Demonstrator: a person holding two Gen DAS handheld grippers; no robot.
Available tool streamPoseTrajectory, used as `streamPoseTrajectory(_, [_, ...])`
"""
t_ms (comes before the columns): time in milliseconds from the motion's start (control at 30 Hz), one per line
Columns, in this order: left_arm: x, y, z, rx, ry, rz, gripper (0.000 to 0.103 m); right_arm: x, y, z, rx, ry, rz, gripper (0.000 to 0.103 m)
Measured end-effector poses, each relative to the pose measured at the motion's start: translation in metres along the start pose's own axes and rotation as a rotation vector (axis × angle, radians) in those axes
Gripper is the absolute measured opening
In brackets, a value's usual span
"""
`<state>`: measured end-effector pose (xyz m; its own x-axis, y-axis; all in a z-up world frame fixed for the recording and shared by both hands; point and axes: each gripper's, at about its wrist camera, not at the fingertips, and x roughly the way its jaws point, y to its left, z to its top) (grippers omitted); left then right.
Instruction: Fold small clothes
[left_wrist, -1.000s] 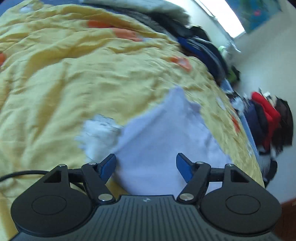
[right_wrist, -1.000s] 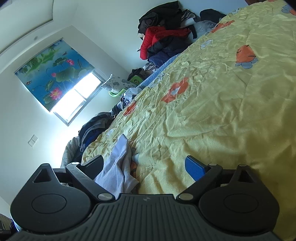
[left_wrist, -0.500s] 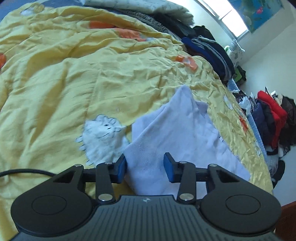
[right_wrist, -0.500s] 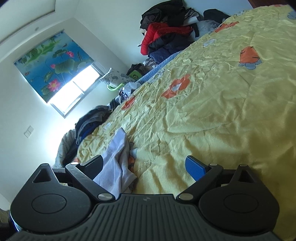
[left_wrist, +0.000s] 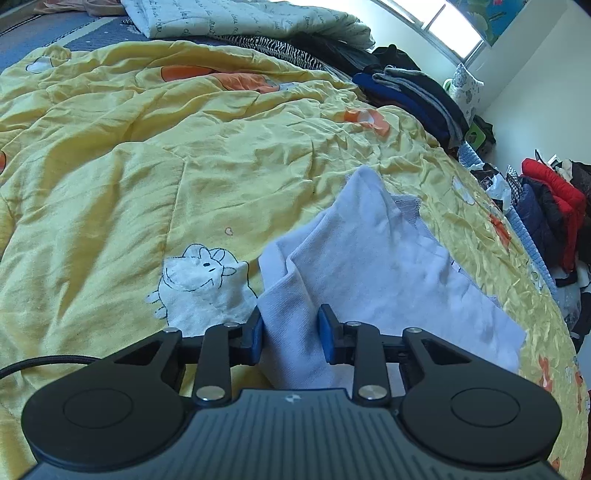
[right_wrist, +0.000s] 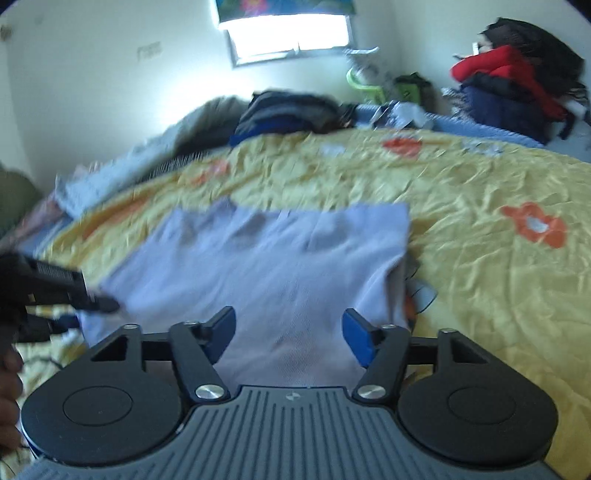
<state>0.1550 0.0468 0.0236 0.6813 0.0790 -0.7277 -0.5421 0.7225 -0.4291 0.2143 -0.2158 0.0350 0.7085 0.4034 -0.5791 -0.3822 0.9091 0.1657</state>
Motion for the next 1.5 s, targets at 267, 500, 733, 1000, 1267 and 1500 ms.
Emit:
streamPoseTrajectory(267, [-0.008,-0.017,-0.002,0.101,-0.050,0.012,0.014,0.010,0.013,-0.015,-0.143,0.068,-0.014,0.067])
streamPoseTrajectory(500, [-0.017,-0.027,0.001,0.141,-0.074,-0.005,0.014,-0.014,-0.034,-0.002,0.495,-0.013,0.400,0.082])
streamPoseTrajectory(733, [-0.027,-0.049,-0.001,0.227,-0.115,-0.048,0.014,0.035,-0.060,-0.032,0.880,0.144,0.625,0.069])
streamPoseTrajectory(1000, [-0.040,-0.107,-0.028,0.417,-0.131,-0.169,0.011,0.051,-0.098,-0.060,1.294,0.159,0.847,0.077])
streamPoseTrajectory(1267, [-0.038,-0.143,-0.108,0.792,-0.019,-0.334,0.002,0.066,-0.100,-0.030,1.239,0.302,0.847,0.091])
streamPoseTrajectory(1500, [-0.090,-0.103,-0.092,0.828,-0.280,-0.363,0.003,0.053,-0.074,0.003,1.028,0.389,0.709,0.096])
